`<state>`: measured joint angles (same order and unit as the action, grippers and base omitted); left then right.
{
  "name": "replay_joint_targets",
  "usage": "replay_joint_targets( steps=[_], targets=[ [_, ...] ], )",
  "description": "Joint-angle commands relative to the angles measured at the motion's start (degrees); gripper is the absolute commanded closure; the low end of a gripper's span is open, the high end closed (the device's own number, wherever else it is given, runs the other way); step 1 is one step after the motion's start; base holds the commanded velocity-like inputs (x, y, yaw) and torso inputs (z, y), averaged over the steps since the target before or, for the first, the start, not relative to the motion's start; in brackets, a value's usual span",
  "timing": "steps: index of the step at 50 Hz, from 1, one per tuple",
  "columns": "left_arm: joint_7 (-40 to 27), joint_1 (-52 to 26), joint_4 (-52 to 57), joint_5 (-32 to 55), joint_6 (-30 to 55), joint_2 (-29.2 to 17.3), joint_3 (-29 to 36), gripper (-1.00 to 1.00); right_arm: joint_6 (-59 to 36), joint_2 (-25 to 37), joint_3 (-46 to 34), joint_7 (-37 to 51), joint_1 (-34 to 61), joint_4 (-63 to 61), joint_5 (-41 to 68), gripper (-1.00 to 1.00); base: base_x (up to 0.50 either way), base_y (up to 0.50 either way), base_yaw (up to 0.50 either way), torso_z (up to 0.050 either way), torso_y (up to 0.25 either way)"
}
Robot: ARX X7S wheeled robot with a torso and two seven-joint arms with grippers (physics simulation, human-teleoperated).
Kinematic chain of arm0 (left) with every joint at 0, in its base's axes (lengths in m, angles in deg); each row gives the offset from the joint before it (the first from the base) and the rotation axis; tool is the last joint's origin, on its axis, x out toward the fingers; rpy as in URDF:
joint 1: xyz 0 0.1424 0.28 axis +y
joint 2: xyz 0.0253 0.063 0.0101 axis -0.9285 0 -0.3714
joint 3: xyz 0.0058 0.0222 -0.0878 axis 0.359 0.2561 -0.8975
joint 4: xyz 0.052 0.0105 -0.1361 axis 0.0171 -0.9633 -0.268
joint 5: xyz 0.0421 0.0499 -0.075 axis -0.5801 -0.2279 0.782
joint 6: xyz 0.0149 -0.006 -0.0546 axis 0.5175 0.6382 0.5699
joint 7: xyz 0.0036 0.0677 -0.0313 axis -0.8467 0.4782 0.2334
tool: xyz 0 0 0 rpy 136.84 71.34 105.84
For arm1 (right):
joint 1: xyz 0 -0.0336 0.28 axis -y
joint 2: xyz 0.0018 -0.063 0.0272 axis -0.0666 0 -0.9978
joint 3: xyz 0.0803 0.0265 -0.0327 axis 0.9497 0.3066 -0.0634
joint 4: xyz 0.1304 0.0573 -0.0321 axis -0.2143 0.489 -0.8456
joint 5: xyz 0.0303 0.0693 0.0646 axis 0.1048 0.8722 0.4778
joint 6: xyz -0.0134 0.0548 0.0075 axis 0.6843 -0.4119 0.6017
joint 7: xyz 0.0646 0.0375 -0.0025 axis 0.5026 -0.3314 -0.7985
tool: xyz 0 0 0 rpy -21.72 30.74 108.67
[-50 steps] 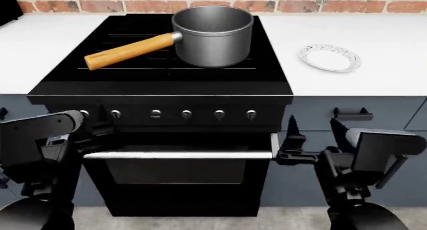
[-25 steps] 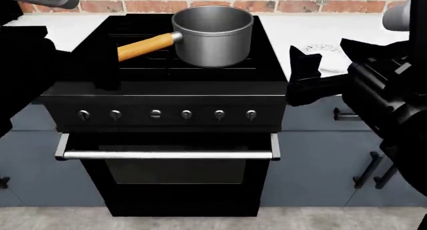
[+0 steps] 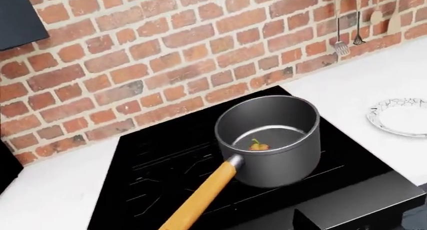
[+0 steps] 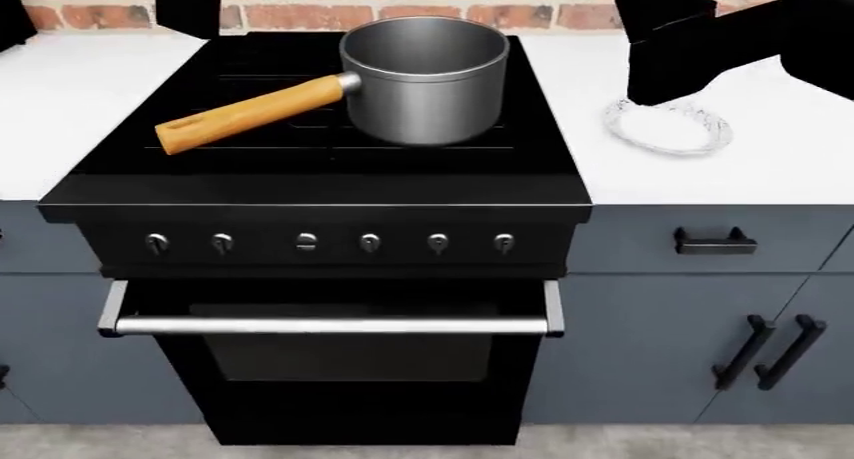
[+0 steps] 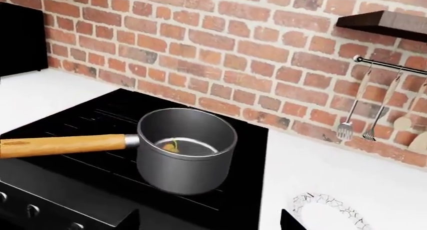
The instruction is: Pick up the pan and dump the vegetables in it onto the plate. Then return the pan to the stove.
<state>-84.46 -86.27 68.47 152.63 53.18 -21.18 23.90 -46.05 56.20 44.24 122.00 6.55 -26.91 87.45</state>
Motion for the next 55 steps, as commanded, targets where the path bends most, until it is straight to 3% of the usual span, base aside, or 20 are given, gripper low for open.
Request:
replay_joint_targets(
  steps=[1,7,15,35,45,55],
  targets=[
    [8.41,-9.35,-7.06,1.02,0.97,0.83,8.56,-1.00,2.36,2.56,-6.95,3.18,6.32,4.39,8.44,-1.00,0.50,-0.03,0.00,0.000,0.000],
    [0.55,-12.14,-9.78,15.97,-1.79,-1.94,16.89,-1.00,2.88,3.50,-7.43,3.32,8.49,5.09,9.18,-1.00,0.50,-0.04,0.00,0.000,0.000],
    [-2.15,-12.99,-6.51,23.82,-3.47,-4.54,20.72,-1.00,3.43,4.67,-8.18,3.39,8.32,4.12,10.29,-1.00,0.50,-0.04,0.00,0.000,0.000],
    [-1.67,-10.82,-3.42,26.79,-4.77,-6.91,22.80,-1.00,3.58,6.34,-10.13,2.35,6.99,2.33,11.43,-1.00,0.50,-0.04,0.00,0.000,0.001],
    [-2.10,-15.59,-2.36,31.84,-0.74,-9.46,26.16,-1.00,4.15,7.14,-10.01,2.01,7.31,1.83,10.81,-1.00,0.50,-0.03,0.00,0.000,0.002],
    [-2.77,-21.31,-1.57,39.66,0.84,-11.10,35.43,-1.00,4.39,8.12,-10.98,2.26,8.28,1.45,11.20,-1.00,0.10,-0.01,0.00,0.000,0.001]
  ],
)
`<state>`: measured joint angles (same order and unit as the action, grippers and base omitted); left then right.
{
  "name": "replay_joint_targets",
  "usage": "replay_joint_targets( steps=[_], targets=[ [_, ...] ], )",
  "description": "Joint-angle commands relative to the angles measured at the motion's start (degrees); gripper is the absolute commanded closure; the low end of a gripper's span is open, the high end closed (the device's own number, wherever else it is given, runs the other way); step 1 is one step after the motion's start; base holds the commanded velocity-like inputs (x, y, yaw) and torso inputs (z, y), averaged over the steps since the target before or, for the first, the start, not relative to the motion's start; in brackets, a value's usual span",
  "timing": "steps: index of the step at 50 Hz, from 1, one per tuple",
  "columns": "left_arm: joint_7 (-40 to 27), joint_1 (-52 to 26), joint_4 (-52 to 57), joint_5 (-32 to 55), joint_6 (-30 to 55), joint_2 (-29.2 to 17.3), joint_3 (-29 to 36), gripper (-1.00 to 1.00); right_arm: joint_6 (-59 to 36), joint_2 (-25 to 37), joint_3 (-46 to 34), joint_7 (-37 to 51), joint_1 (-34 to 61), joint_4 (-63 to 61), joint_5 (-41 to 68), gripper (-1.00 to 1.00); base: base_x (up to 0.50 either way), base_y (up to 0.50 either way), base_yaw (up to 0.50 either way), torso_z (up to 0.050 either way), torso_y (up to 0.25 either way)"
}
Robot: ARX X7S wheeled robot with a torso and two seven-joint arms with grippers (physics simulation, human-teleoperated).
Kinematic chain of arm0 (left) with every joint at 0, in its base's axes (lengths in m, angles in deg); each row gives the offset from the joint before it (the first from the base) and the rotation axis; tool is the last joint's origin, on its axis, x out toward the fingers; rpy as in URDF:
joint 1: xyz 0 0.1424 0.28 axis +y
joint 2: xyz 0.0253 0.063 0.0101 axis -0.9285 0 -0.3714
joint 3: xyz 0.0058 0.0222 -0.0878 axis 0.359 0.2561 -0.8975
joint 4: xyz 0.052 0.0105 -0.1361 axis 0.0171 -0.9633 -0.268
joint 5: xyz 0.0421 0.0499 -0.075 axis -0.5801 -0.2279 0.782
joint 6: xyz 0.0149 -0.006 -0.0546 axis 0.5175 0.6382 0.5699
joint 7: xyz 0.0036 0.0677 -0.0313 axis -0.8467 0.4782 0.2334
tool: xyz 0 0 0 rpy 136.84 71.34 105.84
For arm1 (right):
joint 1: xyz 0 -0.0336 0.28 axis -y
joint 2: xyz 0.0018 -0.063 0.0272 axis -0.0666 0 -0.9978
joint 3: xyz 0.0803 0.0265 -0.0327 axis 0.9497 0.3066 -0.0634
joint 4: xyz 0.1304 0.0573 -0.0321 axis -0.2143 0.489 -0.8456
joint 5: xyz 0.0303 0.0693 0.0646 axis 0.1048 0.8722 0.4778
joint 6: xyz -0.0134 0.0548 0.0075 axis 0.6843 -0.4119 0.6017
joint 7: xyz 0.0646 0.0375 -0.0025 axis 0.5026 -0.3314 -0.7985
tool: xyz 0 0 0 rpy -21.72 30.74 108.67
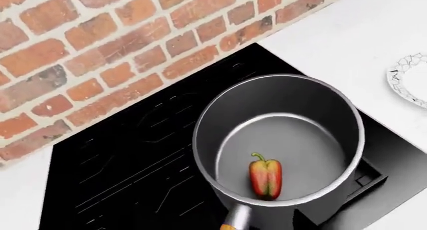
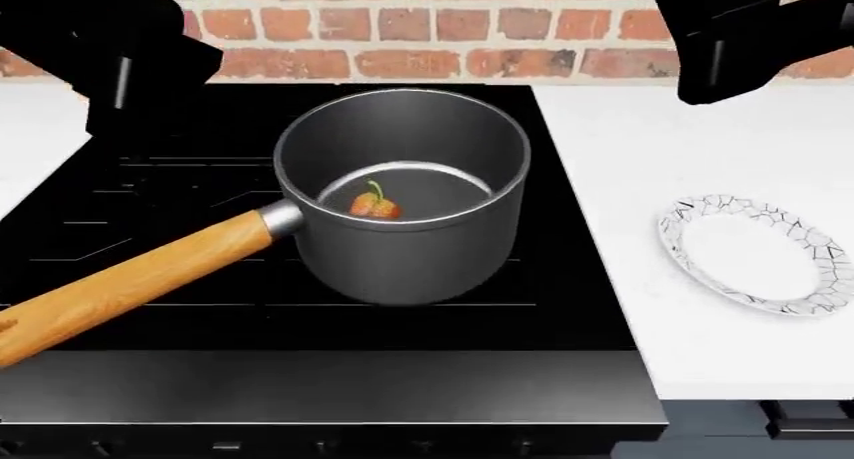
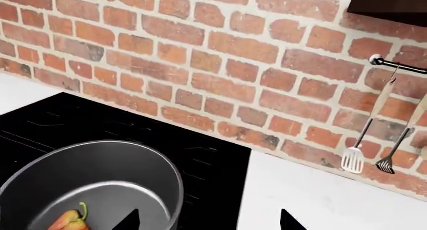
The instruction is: Pick up the pan and dump the vegetables in it onto the plate. Then return the pan to the stove.
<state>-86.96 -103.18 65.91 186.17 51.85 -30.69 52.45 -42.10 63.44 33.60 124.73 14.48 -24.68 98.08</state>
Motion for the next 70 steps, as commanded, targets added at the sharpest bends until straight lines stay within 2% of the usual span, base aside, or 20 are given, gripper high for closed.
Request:
replay_joint_targets(
  steps=[1,5,9,13,18,24,33,38,41,53,56,63,67,70],
  targets=[
    [-0.08,-4.51,1.34,6.71,2.25,-1.72,7.46,-1.00,0.55,1.01,-0.21,-0.66,0.25,-0.87,0.71,-1.00,0.50,-0.03,0.00,0.000,0.000],
    [1.27,-5.06,1.88,7.65,3.23,-1.80,8.82,-1.00,0.49,1.00,0.30,-1.33,0.21,-1.02,-0.21,-1.00,0.38,-0.01,0.00,0.000,0.000],
    [9.56,-8.83,4.58,8.36,3.67,-2.61,17.32,-1.00,0.85,0.89,0.49,-1.57,-0.04,-1.09,-1.06,-1.00,0.00,0.00,0.00,0.000,0.000],
    [14.09,-9.51,5.19,8.17,3.50,-2.56,20.01,-1.00,0.72,1.16,0.50,-1.96,-0.43,-1.25,-1.70,-1.00,0.00,0.00,0.00,0.000,0.000],
    [11.07,-9.91,5.74,13.46,3.72,-3.11,22.81,-1.00,0.85,1.73,0.21,-1.96,-0.67,-1.73,-1.62,-1.00,0.00,0.00,0.00,0.000,0.000],
    [13.30,-9.71,6.37,12.05,3.61,-3.38,24.93,-1.00,1.16,2.58,0.35,-2.32,-1.31,-2.46,-1.45,-1.00,0.00,0.00,0.00,0.000,0.000],
    [1.04,-9.77,5.50,20.98,3.63,-4.51,27.35,-1.00,1.63,3.08,0.11,-2.62,-1.52,-2.95,-1.43,-1.00,0.00,0.00,0.00,0.000,0.000],
    [-0.05,-9.98,6.41,18.64,3.76,-3.55,29.04,-1.00,1.71,3.08,-0.07,-3.08,-2.05,-3.25,-1.67,-1.00,0.00,0.00,0.00,0.000,0.000],
    [2.79,-9.99,7.09,14.06,3.76,-2.84,30.15,-1.00,1.78,3.22,0.03,-3.48,-2.48,-3.38,-1.92,-1.00,0.00,0.00,0.00,0.000,0.000],
    [1.21,-10.01,6.08,8.22,3.76,4.26,33.06,-1.00,1.79,3.51,-0.16,-4.62,-3.57,-3.80,-2.94,-1.00,0.00,0.00,0.00,0.000,0.000],
    [7.44,-10.01,6.66,0.37,3.77,5.09,33.99,-1.00,1.72,3.75,0.06,-5.16,-4.21,-4.01,-3.42,-1.00,0.00,0.00,0.00,0.000,0.000],
    [33.45,-10.01,9.39,-24.62,3.76,4.87,34.87,-1.00,2.13,3.97,-0.56,-4.97,-4.10,-4.25,-3.13,-1.00,0.00,0.00,0.00,0.000,0.000],
    [42.02,-10.01,12.05,-33.02,3.76,3.84,35.54,-1.00,2.24,3.49,-1.31,-4.80,-3.53,-3.95,-3.10,-1.00,0.00,0.00,0.00,0.000,0.000],
    [44.19,-10.01,13.26,-35.05,3.76,3.08,36.03,-1.00,2.29,3.16,-1.91,-4.67,-3.25,-3.77,-3.06,-1.00,0.00,0.00,0.00,0.000,0.000]
  ],
)
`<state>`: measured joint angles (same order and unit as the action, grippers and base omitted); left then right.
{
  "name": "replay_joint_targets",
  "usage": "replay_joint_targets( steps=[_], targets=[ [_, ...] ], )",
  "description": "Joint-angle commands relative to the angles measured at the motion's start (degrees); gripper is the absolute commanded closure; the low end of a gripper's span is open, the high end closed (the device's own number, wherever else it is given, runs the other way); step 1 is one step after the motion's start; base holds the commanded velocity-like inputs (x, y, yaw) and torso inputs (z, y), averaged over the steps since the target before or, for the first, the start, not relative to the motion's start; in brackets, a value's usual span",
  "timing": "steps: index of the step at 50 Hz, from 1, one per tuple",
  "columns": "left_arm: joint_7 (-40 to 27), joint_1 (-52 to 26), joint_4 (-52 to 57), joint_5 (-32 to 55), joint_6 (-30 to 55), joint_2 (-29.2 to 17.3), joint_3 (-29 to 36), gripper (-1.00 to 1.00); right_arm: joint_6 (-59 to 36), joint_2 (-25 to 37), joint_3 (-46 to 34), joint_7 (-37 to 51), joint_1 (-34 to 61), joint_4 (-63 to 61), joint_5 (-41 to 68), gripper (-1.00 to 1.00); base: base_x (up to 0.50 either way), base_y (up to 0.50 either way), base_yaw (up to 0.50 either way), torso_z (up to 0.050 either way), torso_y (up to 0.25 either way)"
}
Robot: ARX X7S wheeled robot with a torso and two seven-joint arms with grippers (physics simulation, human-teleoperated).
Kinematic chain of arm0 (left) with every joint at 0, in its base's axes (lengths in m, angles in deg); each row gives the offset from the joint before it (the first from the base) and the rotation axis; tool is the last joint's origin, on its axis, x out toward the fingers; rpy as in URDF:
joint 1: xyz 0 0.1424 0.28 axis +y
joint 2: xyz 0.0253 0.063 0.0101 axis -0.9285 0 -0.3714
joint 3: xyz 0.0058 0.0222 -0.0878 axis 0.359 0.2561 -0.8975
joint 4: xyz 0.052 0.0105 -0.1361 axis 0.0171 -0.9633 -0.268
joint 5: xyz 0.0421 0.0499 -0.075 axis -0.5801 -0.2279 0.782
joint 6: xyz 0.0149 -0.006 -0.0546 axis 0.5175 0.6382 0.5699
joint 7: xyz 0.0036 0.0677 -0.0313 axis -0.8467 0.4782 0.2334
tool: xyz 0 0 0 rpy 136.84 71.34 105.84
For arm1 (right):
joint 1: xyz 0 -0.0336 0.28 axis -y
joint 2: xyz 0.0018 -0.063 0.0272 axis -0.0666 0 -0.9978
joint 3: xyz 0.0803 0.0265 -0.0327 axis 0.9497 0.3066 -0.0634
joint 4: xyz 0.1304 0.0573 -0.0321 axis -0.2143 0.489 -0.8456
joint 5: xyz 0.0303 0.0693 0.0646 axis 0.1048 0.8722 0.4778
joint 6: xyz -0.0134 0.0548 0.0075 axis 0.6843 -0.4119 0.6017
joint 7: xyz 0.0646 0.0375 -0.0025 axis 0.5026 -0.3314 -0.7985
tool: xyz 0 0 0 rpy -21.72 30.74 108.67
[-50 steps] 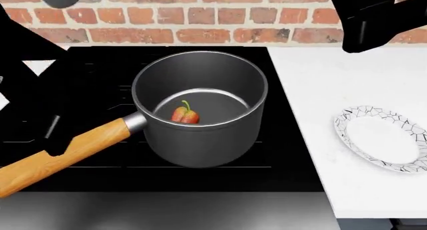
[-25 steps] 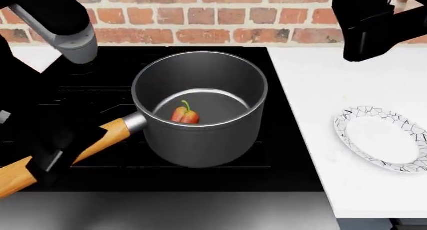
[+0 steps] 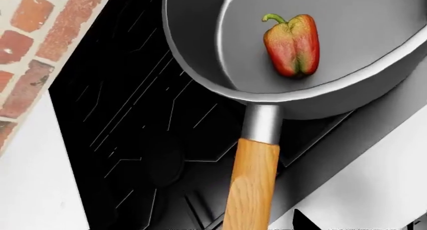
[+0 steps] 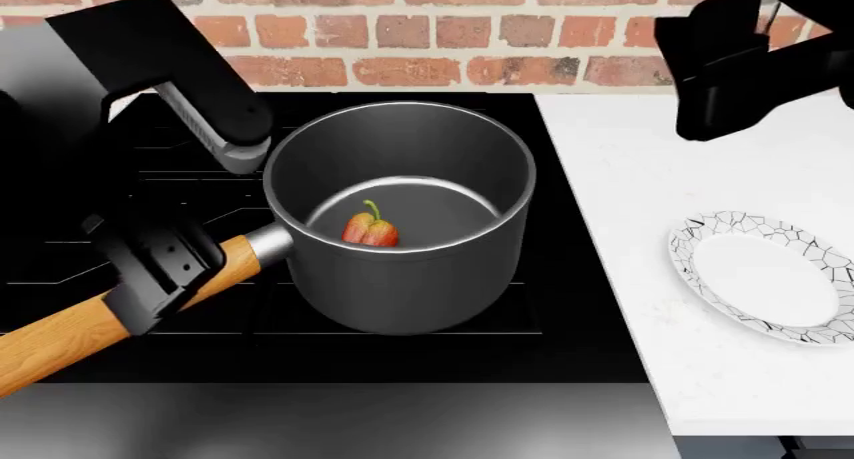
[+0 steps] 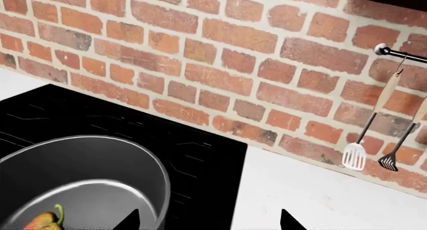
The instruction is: Pick up the pan and dump the vegetables in it onto the plate. Then return the pan to the stove.
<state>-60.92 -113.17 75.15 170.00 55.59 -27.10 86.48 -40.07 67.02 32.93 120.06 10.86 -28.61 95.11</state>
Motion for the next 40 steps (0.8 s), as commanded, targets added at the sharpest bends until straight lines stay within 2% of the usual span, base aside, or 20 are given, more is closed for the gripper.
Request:
replay_joint_targets(
  steps=[1,6,9,16,18,20,27,34,40],
  targets=[
    [18.72,-0.02,4.15,-19.04,0.02,-0.69,1.65,-1.00,0.26,-0.48,-1.42,0.03,0.51,0.25,-0.07,-1.00,0.00,0.00,0.00,0.000,0.000],
    [20.59,0.00,4.18,-17.53,0.00,-1.37,-0.12,-1.00,0.23,-0.51,-1.96,-0.04,0.85,0.50,-0.12,-1.00,0.00,0.00,0.00,0.000,0.000],
    [26.52,-0.02,6.17,-21.87,0.01,-1.80,-1.23,-1.00,0.23,-0.37,-2.35,-0.03,0.98,0.78,-0.04,-1.00,0.00,0.00,0.00,0.000,0.000],
    [59.61,-0.02,9.96,-56.27,0.02,-0.06,-2.33,-1.00,0.30,-0.67,-3.43,0.21,1.84,1.38,0.08,-1.00,0.00,0.00,0.00,0.000,0.000],
    [66.12,-0.02,10.09,-63.24,0.02,1.11,-2.53,-1.00,0.32,-0.36,-3.20,-0.14,1.43,1.24,-0.18,-1.00,0.00,0.00,0.00,0.000,0.000],
    [68.76,-0.03,9.64,-66.25,0.02,2.22,-2.40,-1.00,0.33,0.02,-2.93,-0.52,1.01,1.06,-0.40,-1.00,0.00,0.00,0.00,0.000,0.000],
    [75.50,-0.03,11.96,-72.28,0.02,3.90,-1.63,-1.00,0.55,0.73,-2.51,-1.33,0.03,0.70,-1.11,-1.00,0.00,0.00,0.00,0.000,0.000],
    [66.45,-0.03,10.41,-56.92,0.02,3.93,-1.14,-1.00,0.67,0.60,-2.96,-1.63,0.06,0.96,-1.45,-1.00,0.00,0.00,0.00,0.000,0.000],
    [67.73,-0.02,11.12,-55.37,0.02,3.92,-1.79,-1.00,0.54,0.43,-3.14,-2.37,-0.23,1.28,-2.38,-1.00,0.00,0.00,0.00,0.000,0.000]
  ],
)
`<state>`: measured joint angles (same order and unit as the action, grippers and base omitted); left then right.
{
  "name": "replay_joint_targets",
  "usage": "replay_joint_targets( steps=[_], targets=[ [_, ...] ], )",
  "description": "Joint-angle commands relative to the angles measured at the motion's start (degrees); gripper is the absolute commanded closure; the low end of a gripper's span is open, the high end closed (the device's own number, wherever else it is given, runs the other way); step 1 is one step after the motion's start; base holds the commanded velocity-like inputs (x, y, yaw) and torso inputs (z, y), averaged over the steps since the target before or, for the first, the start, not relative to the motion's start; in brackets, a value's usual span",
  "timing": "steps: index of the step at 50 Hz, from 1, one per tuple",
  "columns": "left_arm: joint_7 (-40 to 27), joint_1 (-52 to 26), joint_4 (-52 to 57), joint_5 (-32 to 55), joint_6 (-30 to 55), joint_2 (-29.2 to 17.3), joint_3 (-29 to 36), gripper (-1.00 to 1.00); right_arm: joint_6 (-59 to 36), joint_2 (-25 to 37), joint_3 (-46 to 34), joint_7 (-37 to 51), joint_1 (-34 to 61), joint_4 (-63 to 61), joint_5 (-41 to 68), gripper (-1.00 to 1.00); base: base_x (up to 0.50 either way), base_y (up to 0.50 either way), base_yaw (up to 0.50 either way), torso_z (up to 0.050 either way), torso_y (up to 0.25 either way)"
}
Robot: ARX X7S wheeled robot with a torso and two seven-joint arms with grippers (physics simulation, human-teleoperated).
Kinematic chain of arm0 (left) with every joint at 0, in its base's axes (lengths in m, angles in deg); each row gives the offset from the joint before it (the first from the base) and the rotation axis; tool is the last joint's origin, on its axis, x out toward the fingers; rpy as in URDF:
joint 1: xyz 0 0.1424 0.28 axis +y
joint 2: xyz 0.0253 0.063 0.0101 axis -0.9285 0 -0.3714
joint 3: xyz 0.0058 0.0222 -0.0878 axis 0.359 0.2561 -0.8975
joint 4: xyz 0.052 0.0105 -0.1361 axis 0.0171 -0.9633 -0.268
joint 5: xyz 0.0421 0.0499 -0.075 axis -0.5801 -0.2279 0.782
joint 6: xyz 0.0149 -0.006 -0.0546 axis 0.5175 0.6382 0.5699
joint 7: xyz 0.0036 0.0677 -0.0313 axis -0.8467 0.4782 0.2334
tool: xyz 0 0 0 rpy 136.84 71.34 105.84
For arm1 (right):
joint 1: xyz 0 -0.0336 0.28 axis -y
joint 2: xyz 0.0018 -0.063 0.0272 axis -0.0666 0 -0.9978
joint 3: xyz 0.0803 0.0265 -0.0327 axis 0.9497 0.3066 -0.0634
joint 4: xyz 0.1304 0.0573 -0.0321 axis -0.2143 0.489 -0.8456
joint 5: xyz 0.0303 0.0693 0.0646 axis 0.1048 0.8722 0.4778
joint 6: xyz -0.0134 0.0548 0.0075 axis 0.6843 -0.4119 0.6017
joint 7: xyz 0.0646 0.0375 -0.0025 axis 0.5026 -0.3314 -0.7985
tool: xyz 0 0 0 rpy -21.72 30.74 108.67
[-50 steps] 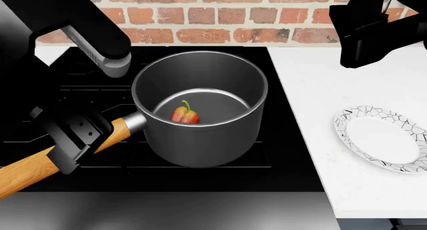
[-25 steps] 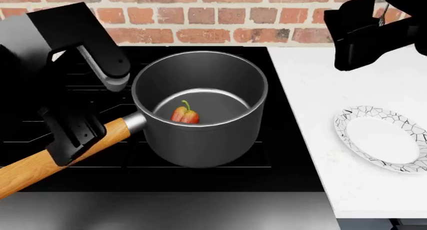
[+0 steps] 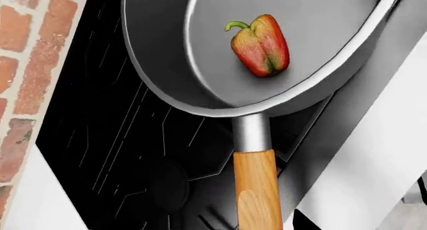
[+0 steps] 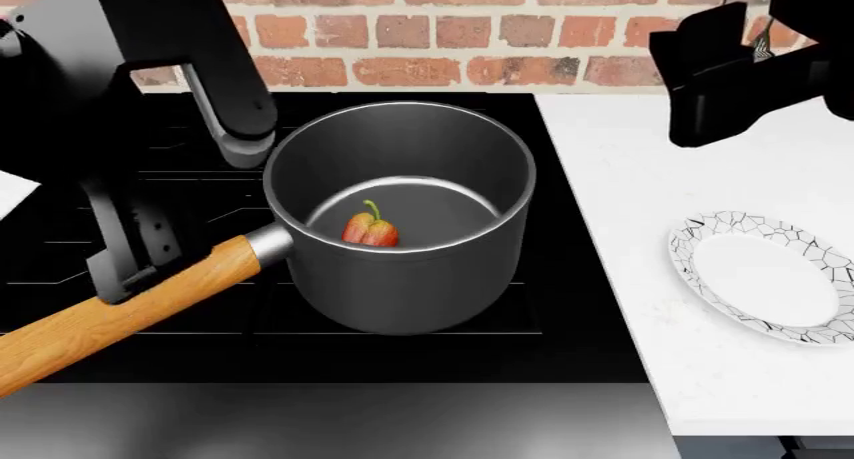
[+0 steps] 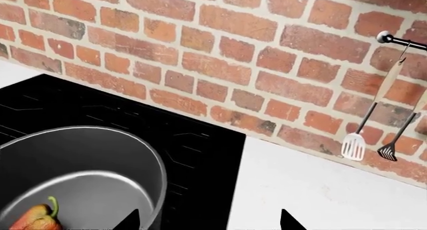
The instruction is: Pick up the pan and dump the vegetables in it onto the plate. Then return the pan to the stove.
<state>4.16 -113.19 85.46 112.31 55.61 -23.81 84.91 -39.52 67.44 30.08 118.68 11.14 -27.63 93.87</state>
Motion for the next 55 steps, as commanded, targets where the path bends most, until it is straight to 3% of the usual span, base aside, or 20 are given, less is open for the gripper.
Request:
replay_joint_targets(
  steps=[1,18,30,55],
  targets=[
    [2.82,0.00,0.75,2.18,0.00,0.63,-0.17,-1.00,-0.02,0.02,-0.29,-1.12,-0.58,0.31,-1.28,-1.00,0.00,0.00,0.00,0.000,0.000],
    [-3.05,3.23,0.76,6.66,-2.57,-1.21,3.55,-1.00,0.48,0.15,-0.46,-2.49,-1.74,-0.17,-2.60,-1.00,0.00,0.00,0.00,0.000,0.000],
    [-10.55,5.86,-3.26,8.60,-2.51,0.07,4.26,-1.00,0.84,0.36,-0.39,-3.61,-2.73,-0.66,-3.65,-1.00,0.00,0.00,0.00,0.000,0.000],
    [-17.49,11.67,-8.72,14.01,-4.50,1.87,5.94,-1.00,1.13,0.82,-0.81,-5.48,-3.29,-0.76,-4.88,-1.00,0.00,0.00,0.00,0.000,0.000]
  ],
)
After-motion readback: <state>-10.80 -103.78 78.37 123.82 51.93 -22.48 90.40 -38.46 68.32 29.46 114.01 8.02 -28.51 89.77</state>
